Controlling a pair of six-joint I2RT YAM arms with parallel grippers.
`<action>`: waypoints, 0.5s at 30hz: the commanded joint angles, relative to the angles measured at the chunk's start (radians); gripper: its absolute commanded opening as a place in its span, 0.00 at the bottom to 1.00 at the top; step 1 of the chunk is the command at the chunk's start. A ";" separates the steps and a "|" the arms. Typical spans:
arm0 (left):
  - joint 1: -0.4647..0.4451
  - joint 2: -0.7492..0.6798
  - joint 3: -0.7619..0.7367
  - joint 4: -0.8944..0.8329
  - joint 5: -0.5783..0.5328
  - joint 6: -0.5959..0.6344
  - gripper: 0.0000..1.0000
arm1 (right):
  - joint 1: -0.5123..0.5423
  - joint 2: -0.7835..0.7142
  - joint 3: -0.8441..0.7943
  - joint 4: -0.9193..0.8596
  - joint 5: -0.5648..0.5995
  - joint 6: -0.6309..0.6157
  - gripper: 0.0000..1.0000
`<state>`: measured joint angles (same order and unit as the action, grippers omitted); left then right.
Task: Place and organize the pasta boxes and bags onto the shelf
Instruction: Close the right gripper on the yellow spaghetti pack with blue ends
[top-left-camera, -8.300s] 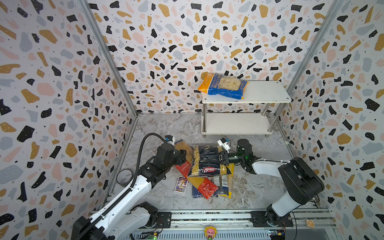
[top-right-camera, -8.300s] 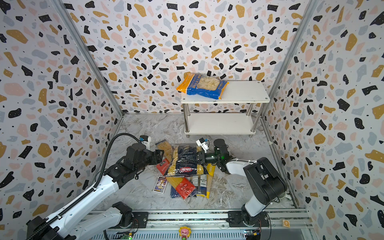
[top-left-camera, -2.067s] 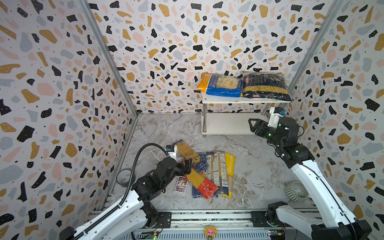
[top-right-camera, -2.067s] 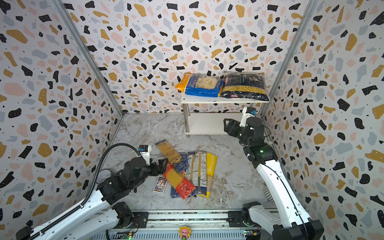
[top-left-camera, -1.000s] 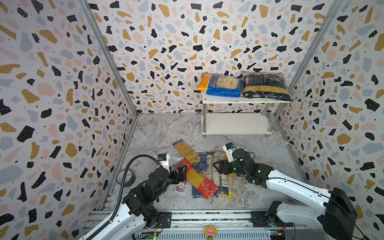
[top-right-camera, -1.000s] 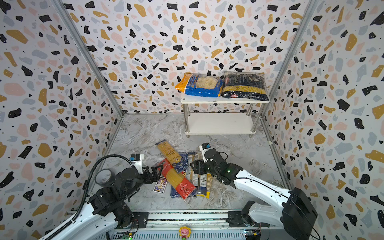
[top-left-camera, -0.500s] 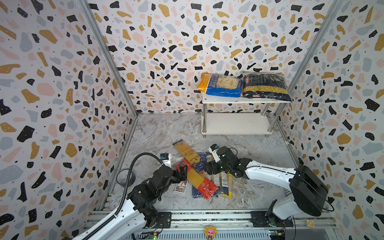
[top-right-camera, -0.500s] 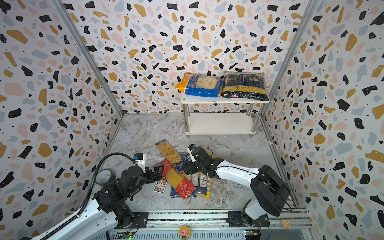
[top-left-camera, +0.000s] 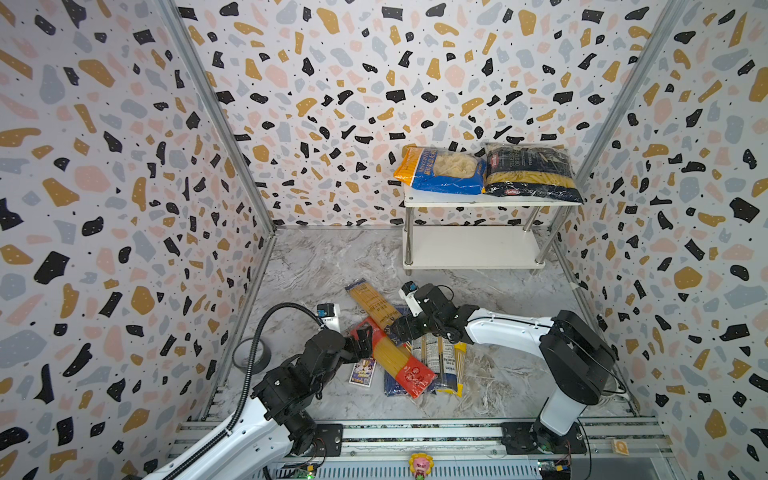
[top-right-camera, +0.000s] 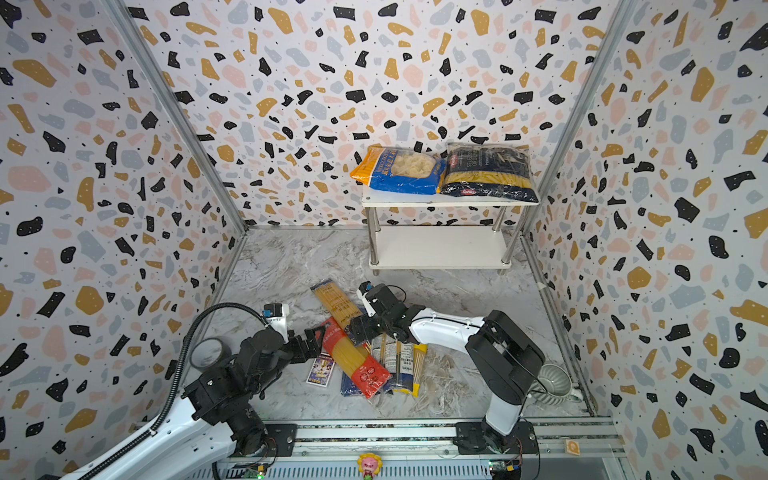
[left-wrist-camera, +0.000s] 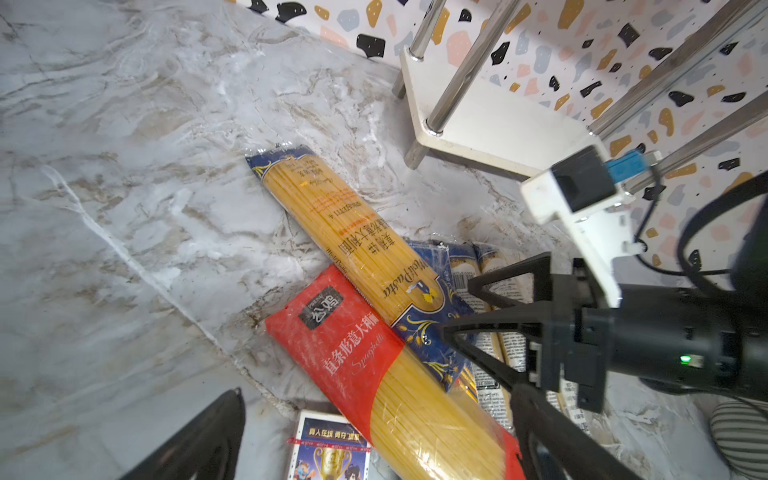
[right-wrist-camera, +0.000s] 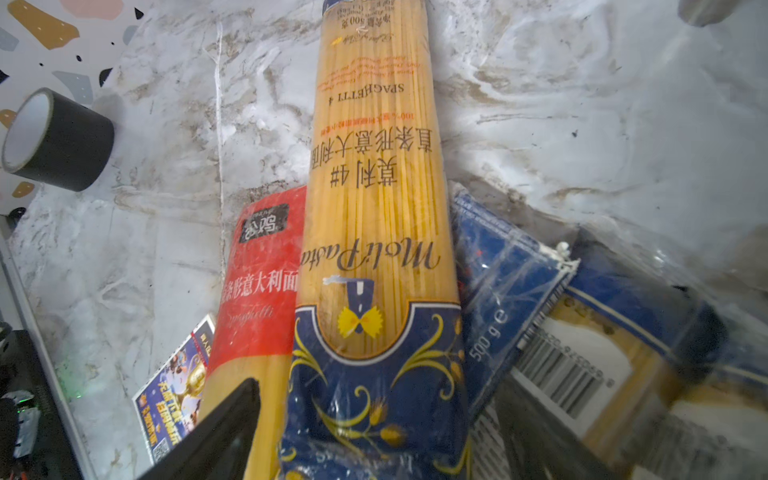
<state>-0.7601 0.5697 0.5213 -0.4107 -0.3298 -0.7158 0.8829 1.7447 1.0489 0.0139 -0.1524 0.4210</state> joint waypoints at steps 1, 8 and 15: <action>0.004 -0.017 0.060 -0.025 -0.033 0.036 1.00 | 0.011 0.015 0.057 -0.005 -0.020 -0.018 0.89; 0.004 -0.054 0.086 -0.044 -0.030 0.045 0.99 | 0.030 0.106 0.136 -0.040 -0.007 -0.035 0.89; 0.005 -0.074 0.085 -0.052 -0.032 0.047 1.00 | 0.050 0.175 0.202 -0.098 0.039 -0.060 0.89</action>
<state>-0.7601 0.5056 0.5827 -0.4576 -0.3500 -0.6910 0.9123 1.9049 1.2133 -0.0154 -0.1280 0.3809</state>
